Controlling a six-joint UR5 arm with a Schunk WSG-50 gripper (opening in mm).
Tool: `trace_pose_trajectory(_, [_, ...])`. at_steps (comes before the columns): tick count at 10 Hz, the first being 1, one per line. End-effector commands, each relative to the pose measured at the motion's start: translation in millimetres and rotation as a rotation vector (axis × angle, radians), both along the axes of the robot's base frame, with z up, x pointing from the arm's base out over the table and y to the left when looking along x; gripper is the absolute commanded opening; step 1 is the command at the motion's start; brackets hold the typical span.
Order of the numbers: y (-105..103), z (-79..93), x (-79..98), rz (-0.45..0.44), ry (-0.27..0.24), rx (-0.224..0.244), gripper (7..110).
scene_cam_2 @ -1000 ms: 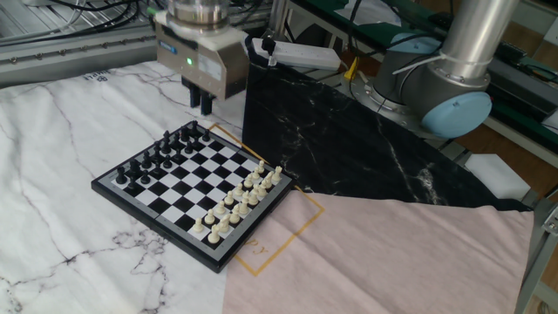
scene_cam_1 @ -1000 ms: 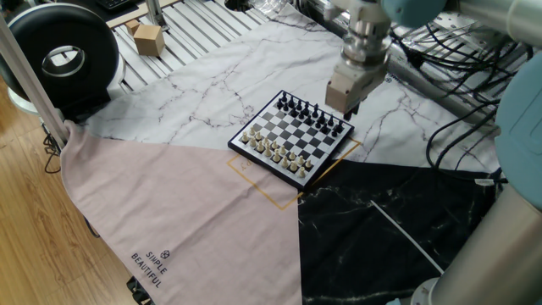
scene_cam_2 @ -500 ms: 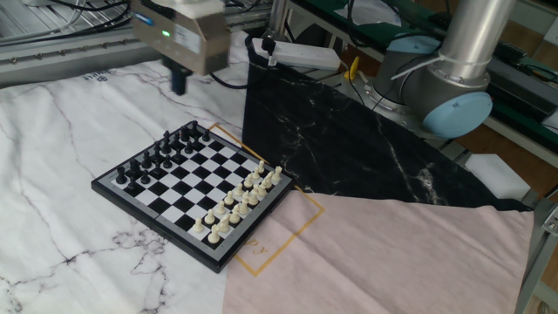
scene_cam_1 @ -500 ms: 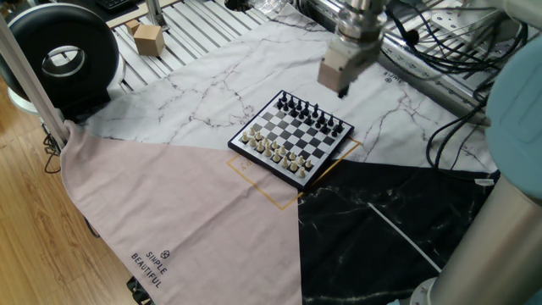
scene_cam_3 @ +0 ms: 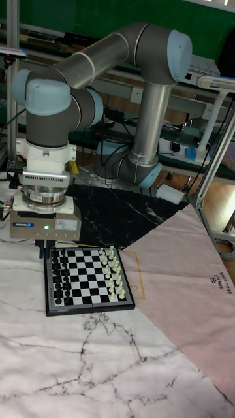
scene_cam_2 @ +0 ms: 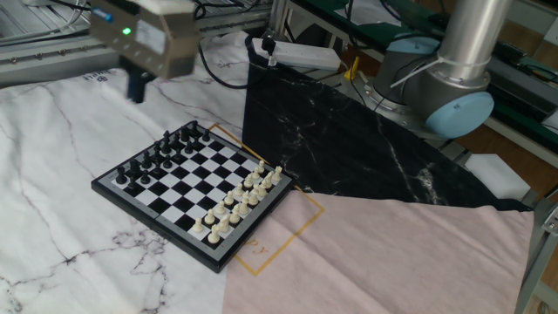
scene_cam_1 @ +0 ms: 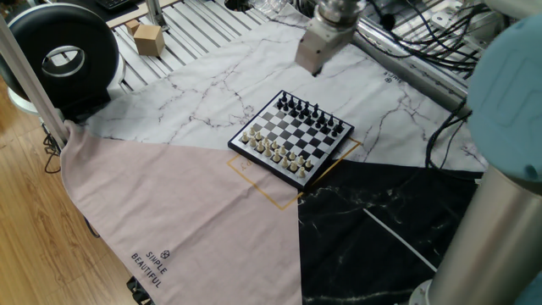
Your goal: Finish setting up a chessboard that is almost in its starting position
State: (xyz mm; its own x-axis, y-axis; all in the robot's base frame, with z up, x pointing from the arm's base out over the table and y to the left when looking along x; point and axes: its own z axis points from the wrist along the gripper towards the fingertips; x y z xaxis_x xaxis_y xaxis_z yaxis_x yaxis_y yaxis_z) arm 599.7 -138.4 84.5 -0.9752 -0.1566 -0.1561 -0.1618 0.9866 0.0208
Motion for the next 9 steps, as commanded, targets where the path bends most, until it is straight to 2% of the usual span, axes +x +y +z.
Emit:
trace_pose_trajectory(1, [7.4,-7.3,34.8,0.016,-0.069,0.026,7])
trace_pose_trajectory(3, [-5.4,-13.8,40.5,0.025,-0.060,0.000,7])
trace_pose_trajectory(5, [-20.9,-19.7,41.0,0.013,-0.048,-0.057,7])
trace_pose_trajectory(9, [-23.1,-24.6,35.8,-0.009,-0.019,-0.059,7])
